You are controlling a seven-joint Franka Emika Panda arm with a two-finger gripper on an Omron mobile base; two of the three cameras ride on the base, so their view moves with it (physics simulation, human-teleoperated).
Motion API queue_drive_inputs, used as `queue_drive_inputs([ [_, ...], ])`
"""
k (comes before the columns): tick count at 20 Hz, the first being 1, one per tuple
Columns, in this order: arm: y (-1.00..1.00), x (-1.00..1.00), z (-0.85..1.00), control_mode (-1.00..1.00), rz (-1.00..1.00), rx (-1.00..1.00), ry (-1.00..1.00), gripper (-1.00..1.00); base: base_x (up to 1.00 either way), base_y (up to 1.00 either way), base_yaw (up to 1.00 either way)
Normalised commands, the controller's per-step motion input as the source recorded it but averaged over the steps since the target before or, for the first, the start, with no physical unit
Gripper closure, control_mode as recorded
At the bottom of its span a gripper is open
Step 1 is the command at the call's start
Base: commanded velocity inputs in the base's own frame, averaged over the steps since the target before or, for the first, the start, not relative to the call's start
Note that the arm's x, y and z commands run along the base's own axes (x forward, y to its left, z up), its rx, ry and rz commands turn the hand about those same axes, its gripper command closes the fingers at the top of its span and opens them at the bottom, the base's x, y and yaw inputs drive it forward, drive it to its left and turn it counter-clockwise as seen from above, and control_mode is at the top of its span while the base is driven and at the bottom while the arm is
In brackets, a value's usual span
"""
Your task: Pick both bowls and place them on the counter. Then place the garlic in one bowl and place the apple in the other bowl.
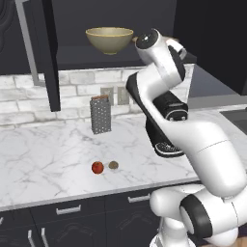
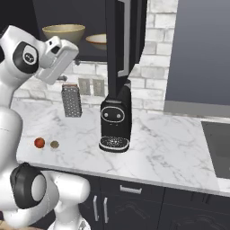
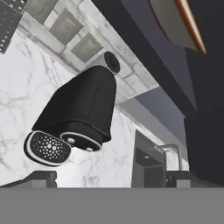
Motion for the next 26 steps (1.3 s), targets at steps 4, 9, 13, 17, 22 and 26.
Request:
queue_drive_inputs([
  [4, 0.0, 0.31, 0.53, -1.0, 0.03, -0.22, -0.05, -1.0, 0.0, 0.0, 0.0],
  [9, 0.0, 0.33, 0.46, -1.0, 0.03, -0.17, -0.05, -1.0, 0.0, 0.0, 0.0],
  [13, 0.0, 0.55, 0.19, -1.0, 0.02, -0.04, -0.01, -1.0, 0.0, 0.0, 0.0],
  [17, -0.04, 0.73, 0.09, -1.0, 0.03, 0.0, 0.0, -1.0, 0.0, 0.0, 0.0],
  [22, 0.0, 0.69, 0.1, -1.0, 0.04, 0.0, 0.0, -1.0, 0.0, 0.0, 0.0],
  [26, 0.0, 0.49, 0.04, -1.0, 0.02, 0.0, 0.0, -1.0, 0.0, 0.0, 0.0],
])
